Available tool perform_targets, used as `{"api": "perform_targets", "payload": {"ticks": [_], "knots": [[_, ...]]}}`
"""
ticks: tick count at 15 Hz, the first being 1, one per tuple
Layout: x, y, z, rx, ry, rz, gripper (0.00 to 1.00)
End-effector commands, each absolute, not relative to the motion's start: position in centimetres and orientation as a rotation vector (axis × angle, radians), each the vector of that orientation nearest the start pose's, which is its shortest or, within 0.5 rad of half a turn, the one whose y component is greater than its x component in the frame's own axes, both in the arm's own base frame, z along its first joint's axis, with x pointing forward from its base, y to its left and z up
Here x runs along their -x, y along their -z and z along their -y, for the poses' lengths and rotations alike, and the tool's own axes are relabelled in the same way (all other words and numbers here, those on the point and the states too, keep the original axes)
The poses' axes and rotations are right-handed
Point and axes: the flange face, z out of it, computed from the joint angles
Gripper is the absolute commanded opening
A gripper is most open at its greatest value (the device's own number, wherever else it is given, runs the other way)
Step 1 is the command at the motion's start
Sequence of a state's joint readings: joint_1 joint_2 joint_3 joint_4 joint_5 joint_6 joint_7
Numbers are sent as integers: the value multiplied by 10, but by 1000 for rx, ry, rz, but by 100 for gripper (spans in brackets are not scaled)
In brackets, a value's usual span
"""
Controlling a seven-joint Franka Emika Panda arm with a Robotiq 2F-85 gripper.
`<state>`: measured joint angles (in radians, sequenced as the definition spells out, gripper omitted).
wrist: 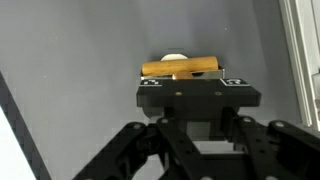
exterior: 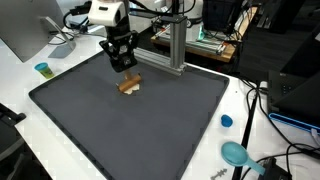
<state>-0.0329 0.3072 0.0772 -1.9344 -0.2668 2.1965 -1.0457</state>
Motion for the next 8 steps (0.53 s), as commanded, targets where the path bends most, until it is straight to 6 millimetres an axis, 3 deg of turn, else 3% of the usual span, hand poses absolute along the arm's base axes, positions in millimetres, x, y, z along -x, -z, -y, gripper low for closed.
{"api": "perform_targets", "payload": {"ticks": [1, 5, 8], "knots": [[-615, -332, -19, 2696, -208, 1950, 22], [-599, -302, -19, 2651, -368, 1982, 22], [-596, -295, -30, 2551, -322, 1987, 22]]}}
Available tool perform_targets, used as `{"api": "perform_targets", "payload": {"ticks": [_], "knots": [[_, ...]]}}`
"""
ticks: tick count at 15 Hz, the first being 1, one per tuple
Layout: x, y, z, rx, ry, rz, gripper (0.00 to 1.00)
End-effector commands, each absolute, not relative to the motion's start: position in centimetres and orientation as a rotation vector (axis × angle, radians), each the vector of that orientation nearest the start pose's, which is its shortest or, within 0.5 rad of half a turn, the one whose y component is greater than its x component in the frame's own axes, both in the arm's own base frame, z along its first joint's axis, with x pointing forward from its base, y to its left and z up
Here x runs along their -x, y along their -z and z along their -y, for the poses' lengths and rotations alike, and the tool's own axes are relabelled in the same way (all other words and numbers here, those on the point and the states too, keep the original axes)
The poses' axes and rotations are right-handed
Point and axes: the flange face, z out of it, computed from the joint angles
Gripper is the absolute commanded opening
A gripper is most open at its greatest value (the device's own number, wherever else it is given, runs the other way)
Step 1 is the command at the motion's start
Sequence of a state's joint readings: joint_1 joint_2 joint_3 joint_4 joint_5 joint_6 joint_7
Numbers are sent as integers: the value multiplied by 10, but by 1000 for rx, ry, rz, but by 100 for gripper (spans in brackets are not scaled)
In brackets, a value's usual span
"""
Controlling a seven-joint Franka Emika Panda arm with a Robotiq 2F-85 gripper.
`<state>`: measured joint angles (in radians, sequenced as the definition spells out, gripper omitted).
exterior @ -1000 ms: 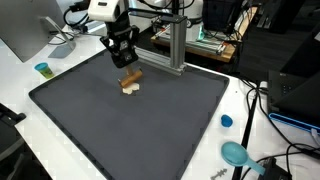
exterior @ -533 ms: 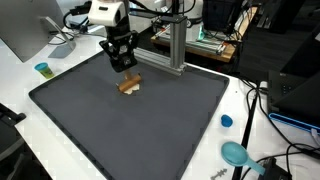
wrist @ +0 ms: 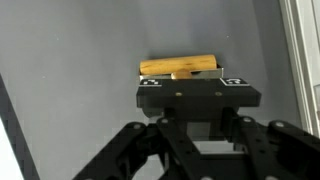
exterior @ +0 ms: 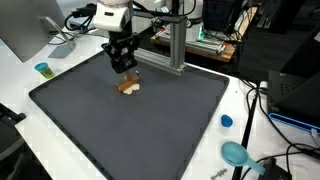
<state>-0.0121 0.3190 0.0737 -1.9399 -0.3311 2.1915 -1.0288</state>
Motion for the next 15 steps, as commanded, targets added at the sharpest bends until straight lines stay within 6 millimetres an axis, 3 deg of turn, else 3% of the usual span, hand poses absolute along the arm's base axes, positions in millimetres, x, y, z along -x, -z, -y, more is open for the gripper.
{"api": "perform_targets", "payload": {"ticks": [1, 6, 12, 13, 15], "knots": [[-596, -293, -35, 2512, -291, 1993, 22], [-591, -287, -44, 2374, -240, 1984, 22], [-593, -284, -43, 2354, -198, 1938, 22], [-593, -286, -44, 2353, -189, 1921, 22], [-600, -309, -42, 2374, -135, 1907, 22]]}}
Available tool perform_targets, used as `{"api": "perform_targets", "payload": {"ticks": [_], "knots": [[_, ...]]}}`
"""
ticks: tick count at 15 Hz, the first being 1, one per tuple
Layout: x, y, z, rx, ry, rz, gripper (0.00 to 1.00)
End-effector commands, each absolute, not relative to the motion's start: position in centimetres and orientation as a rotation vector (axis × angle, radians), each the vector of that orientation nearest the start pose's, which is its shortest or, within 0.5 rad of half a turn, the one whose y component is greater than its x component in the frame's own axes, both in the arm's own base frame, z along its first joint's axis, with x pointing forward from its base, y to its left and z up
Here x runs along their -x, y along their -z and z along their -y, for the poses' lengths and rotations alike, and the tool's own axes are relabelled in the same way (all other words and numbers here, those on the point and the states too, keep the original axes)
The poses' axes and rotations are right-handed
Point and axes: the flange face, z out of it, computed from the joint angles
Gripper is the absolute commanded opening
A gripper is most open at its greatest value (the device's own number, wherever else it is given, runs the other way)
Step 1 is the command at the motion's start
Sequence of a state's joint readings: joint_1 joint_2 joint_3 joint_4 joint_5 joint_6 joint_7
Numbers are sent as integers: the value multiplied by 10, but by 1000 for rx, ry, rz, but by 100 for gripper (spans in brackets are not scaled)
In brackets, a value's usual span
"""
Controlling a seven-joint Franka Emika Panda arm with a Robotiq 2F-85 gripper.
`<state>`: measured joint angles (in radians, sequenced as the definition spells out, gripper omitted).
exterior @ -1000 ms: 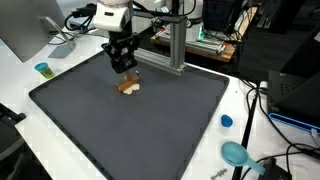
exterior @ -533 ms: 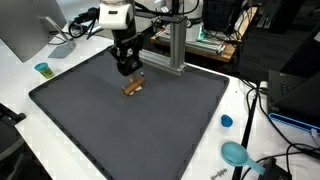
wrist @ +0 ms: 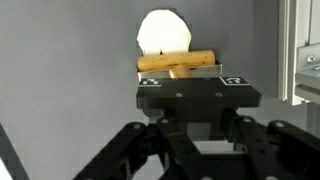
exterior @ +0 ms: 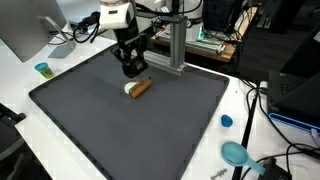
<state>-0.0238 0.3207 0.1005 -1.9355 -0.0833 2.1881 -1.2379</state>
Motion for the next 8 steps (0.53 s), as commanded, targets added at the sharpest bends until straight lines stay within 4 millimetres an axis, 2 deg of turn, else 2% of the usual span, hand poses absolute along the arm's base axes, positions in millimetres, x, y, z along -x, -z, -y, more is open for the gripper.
{"api": "perform_targets", "payload": {"ticks": [1, 3, 4, 7, 8], "knots": [[-604, -332, -37, 2396, -99, 1906, 22], [-604, -362, -26, 2429, -99, 1900, 22], [-605, -370, -22, 2455, -96, 1897, 22], [-614, -371, -13, 2516, -60, 1883, 22], [-615, -366, -13, 2525, -70, 1887, 22]]}}
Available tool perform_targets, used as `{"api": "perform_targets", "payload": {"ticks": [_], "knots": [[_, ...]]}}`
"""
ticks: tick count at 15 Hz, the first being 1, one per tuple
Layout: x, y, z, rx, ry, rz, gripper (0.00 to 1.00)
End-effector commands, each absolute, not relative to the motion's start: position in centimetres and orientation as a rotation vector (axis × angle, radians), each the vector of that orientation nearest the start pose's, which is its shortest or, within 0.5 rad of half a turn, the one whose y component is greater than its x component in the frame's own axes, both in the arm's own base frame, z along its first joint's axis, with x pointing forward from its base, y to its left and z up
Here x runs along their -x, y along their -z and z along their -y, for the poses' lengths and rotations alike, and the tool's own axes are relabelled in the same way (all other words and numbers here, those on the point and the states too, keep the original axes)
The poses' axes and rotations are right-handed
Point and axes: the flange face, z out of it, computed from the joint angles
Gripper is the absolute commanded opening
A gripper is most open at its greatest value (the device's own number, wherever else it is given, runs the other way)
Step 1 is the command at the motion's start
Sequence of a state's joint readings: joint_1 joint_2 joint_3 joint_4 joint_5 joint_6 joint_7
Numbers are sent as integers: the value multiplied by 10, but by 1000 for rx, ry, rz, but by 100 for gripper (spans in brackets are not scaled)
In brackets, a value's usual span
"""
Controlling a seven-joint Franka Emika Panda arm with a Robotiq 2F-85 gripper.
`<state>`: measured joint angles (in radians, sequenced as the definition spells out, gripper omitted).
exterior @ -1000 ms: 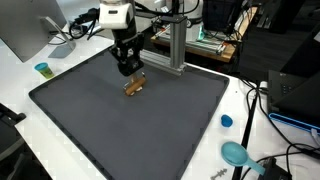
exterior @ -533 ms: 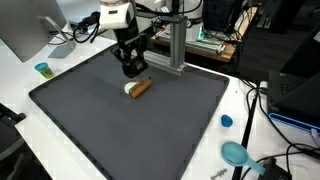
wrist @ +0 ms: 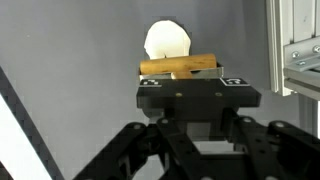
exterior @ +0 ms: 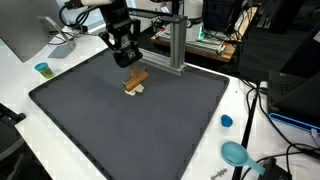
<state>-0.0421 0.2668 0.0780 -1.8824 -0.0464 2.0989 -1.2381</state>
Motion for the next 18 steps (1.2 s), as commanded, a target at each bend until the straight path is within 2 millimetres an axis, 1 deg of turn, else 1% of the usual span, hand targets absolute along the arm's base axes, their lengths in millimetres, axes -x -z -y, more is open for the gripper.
{"api": "perform_targets", "payload": {"ticks": [1, 5, 9, 10, 13, 18], "knots": [[-615, -361, -13, 2539, -87, 1898, 22], [-612, -338, -12, 2560, -145, 1916, 22], [-609, -309, -16, 2578, -127, 1898, 22], [-608, -308, -17, 2585, -134, 1903, 22], [-607, -300, -13, 2641, -264, 1942, 22], [-601, -286, -19, 2679, -390, 1953, 22]]}}
